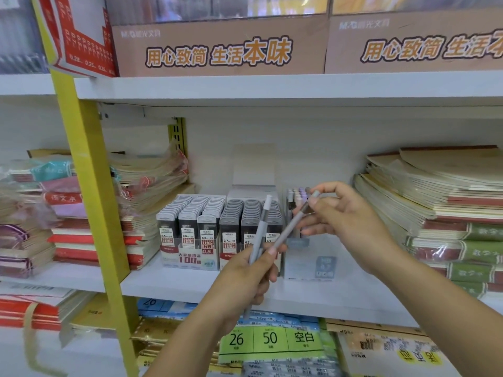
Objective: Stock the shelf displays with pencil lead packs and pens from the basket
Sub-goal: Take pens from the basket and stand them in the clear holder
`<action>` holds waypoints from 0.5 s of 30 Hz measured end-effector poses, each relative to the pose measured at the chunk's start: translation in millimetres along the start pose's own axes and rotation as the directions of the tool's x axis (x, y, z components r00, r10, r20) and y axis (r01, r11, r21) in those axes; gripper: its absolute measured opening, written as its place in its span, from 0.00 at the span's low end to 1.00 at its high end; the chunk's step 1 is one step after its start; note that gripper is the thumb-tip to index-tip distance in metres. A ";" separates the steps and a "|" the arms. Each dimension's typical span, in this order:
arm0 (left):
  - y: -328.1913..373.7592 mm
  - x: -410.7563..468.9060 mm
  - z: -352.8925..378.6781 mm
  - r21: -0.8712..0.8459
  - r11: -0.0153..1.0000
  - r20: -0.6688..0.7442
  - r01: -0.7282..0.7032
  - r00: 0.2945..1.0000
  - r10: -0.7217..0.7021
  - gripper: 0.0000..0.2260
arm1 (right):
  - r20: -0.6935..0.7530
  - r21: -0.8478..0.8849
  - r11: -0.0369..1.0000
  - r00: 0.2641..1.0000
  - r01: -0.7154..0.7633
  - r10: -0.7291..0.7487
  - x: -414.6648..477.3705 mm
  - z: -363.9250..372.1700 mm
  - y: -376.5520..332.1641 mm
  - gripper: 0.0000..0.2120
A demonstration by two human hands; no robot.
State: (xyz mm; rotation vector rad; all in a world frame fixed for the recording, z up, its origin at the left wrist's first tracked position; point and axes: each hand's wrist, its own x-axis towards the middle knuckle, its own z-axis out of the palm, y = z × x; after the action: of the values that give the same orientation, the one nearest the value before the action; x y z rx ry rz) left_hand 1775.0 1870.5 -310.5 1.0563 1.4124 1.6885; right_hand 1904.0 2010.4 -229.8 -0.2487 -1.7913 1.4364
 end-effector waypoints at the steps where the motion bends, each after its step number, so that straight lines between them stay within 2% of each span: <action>1: -0.8 1.0 0.4 -0.005 1.000 -0.022 0.005 1.000 -0.005 0.09 | -0.042 0.009 0.999 0.998 0.043 -0.043 1.5 -2.6 -2.5 0.02; 4: -2.9 4.4 1.4 0.008 1.000 -0.065 0.006 0.998 -0.005 0.11 | -0.191 -0.066 0.974 0.955 0.217 -0.225 13.5 -18.7 -10.9 0.05; 7: -4.0 6.6 1.7 -0.015 1.000 -0.069 0.002 0.998 -0.003 0.13 | -0.168 -0.322 0.908 0.928 0.267 -0.333 27.8 -33.0 -11.4 0.08; 10: -6.0 9.4 1.5 -0.015 1.000 -0.064 0.001 0.998 -0.002 0.11 | -0.094 -0.533 0.816 0.943 0.223 -0.320 38.6 -40.5 -0.5 0.09; 15: -11.1 17.3 -0.8 0.027 1.000 -0.090 -0.003 0.996 0.005 0.11 | 0.024 -0.690 0.689 0.958 0.222 -0.285 48.2 -42.6 20.1 0.05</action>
State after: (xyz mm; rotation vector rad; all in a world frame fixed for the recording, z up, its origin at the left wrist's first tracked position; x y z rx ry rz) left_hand 1766.8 1887.4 -318.8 1.0090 1.4947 1.7439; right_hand 1895.2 2077.1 -224.2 -0.4114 -2.1276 0.4970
